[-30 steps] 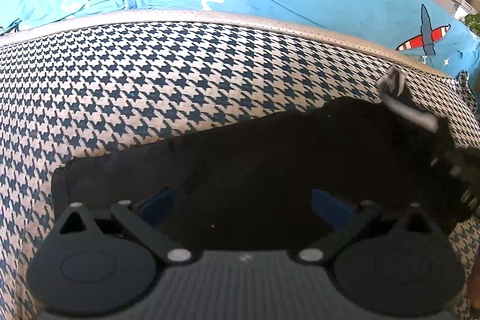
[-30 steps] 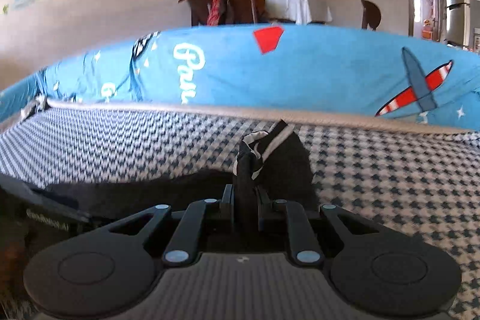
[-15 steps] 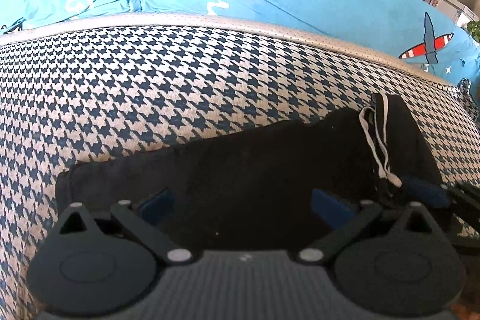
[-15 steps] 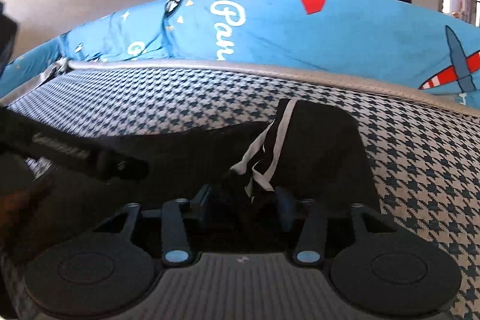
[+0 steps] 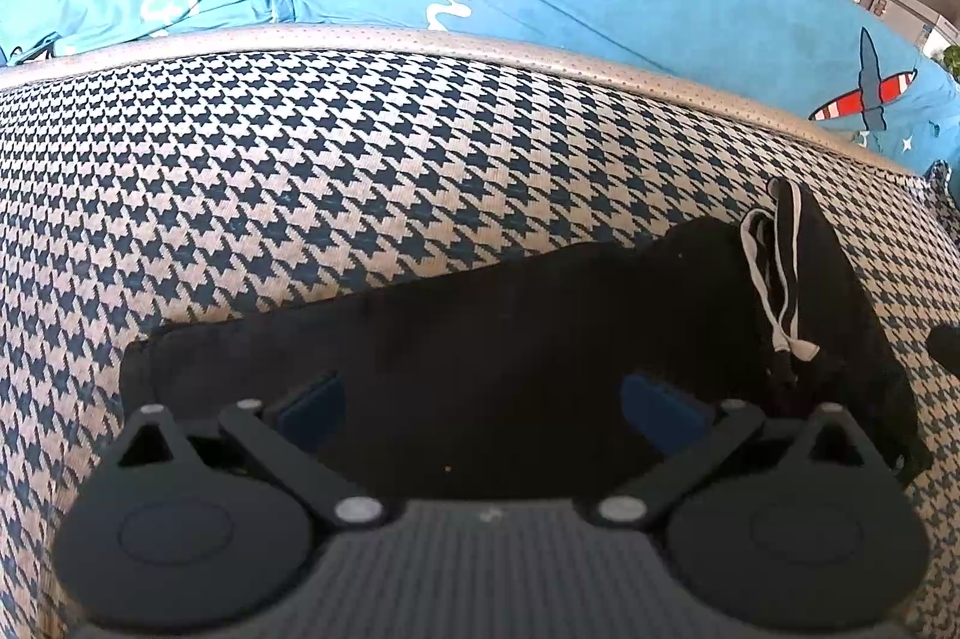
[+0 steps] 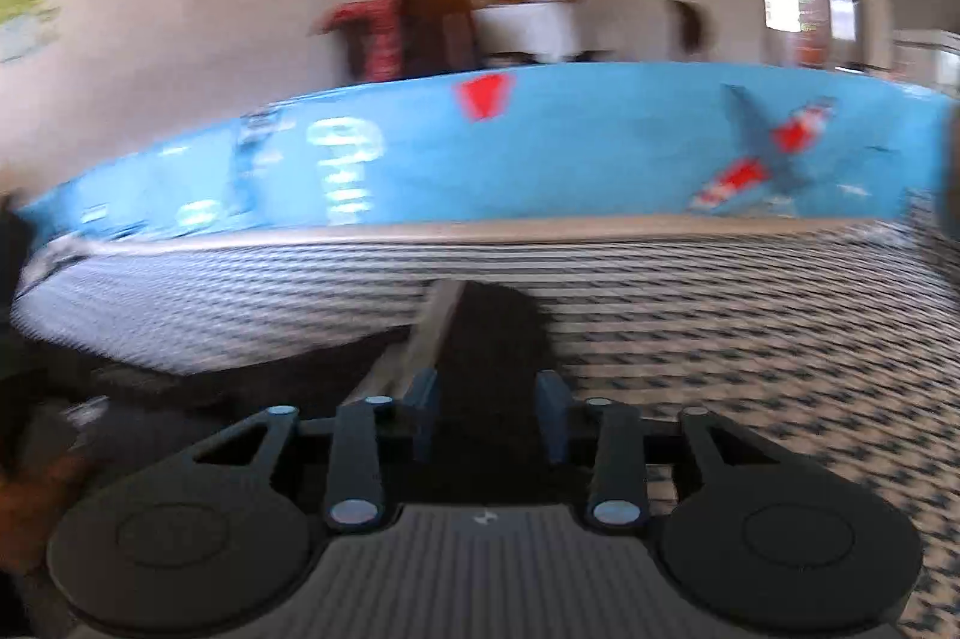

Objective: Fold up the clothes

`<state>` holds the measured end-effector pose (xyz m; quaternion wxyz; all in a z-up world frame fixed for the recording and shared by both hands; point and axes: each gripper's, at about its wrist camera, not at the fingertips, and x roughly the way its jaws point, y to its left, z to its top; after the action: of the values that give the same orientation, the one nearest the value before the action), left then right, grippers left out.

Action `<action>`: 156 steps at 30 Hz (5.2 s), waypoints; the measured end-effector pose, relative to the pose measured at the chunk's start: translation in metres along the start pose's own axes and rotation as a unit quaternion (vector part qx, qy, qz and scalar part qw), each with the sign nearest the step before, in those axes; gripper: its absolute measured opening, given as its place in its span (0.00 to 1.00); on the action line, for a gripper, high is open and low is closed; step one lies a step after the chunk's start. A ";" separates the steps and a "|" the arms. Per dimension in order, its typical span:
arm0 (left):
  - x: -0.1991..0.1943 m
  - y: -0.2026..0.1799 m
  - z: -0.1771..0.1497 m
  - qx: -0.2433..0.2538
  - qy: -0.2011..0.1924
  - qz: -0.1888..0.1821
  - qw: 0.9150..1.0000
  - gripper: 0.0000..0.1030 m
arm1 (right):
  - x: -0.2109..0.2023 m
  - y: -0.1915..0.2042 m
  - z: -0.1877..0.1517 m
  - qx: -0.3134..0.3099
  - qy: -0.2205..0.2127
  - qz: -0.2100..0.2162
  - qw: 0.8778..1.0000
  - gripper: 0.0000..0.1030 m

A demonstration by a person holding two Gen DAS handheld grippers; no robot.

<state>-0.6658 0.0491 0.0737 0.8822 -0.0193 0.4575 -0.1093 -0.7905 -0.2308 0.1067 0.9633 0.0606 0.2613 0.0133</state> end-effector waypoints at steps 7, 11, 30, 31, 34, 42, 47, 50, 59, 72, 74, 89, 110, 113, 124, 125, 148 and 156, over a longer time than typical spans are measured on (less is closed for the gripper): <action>0.002 0.000 0.000 0.000 0.002 0.002 1.000 1.00 | 0.011 0.001 -0.009 -0.016 0.017 -0.019 1.000 0.33; 0.003 0.000 0.000 0.001 0.003 0.003 1.000 1.00 | 0.010 0.021 -0.022 -0.070 0.027 -0.006 0.997 0.33; 0.004 0.013 0.001 -0.025 0.008 0.008 1.000 1.00 | 0.005 0.066 -0.055 -0.132 0.084 0.061 0.986 0.36; 0.004 0.014 0.001 -0.027 0.008 0.007 1.000 1.00 | 0.004 0.064 -0.052 -0.122 0.085 0.066 0.987 0.36; 0.003 0.016 0.002 -0.032 0.007 0.006 0.999 1.00 | -0.002 0.060 -0.043 -0.094 0.079 0.081 0.989 0.37; 0.001 0.016 0.002 -0.029 0.006 0.000 1.000 1.00 | 0.010 0.046 -0.011 -0.051 0.046 0.084 0.994 0.36; 0.000 0.013 0.000 -0.023 0.007 -0.005 1.000 1.00 | 0.021 0.041 -0.001 -0.041 0.038 0.084 0.995 0.36; -0.002 0.010 -0.002 -0.015 0.002 0.001 1.000 1.00 | 0.028 0.038 0.006 -0.036 0.033 0.085 0.995 0.36; 0.003 0.009 -0.004 -0.004 0.018 0.029 0.999 1.00 | 0.068 0.019 0.025 -0.013 0.030 0.054 0.998 0.36; 0.019 0.008 -0.008 -0.007 0.052 0.040 0.998 1.00 | 0.116 0.030 0.015 -0.033 0.058 0.057 0.996 0.41; 0.020 0.006 -0.009 -0.003 0.052 0.043 0.998 1.00 | 0.118 0.033 0.010 -0.047 0.055 0.051 0.996 0.41; 0.021 -0.006 -0.013 0.015 0.041 0.055 0.998 1.00 | 0.067 0.032 0.011 -0.020 0.050 0.036 0.998 0.40; -0.065 -0.011 -0.060 0.048 -0.003 0.078 0.996 1.00 | 0.026 0.038 -0.045 -0.035 0.091 -0.051 0.994 0.43; -0.062 -0.009 -0.055 0.050 -0.007 0.079 0.996 1.00 | 0.026 0.038 -0.047 -0.036 0.091 -0.052 0.994 0.43; -0.088 0.004 -0.050 0.066 -0.037 0.070 0.995 1.00 | 0.011 0.046 -0.041 -0.014 0.093 -0.074 0.993 0.43; -0.091 0.005 -0.050 0.069 -0.040 0.069 0.994 1.00 | 0.007 0.049 -0.040 -0.011 0.088 -0.068 0.994 0.43; -0.082 0.070 -0.039 0.018 -0.016 0.096 0.995 1.00 | -0.017 0.189 -0.082 -0.197 0.101 0.197 0.955 0.43; -0.091 0.094 -0.035 -0.014 -0.013 0.087 0.996 1.00 | -0.023 0.214 -0.099 -0.250 0.098 0.240 0.933 0.44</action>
<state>-0.7283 0.1628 0.1142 0.8940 0.0067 0.4474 -0.0252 -0.8593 -0.0089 0.0597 0.8853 -0.1229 0.3199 0.3144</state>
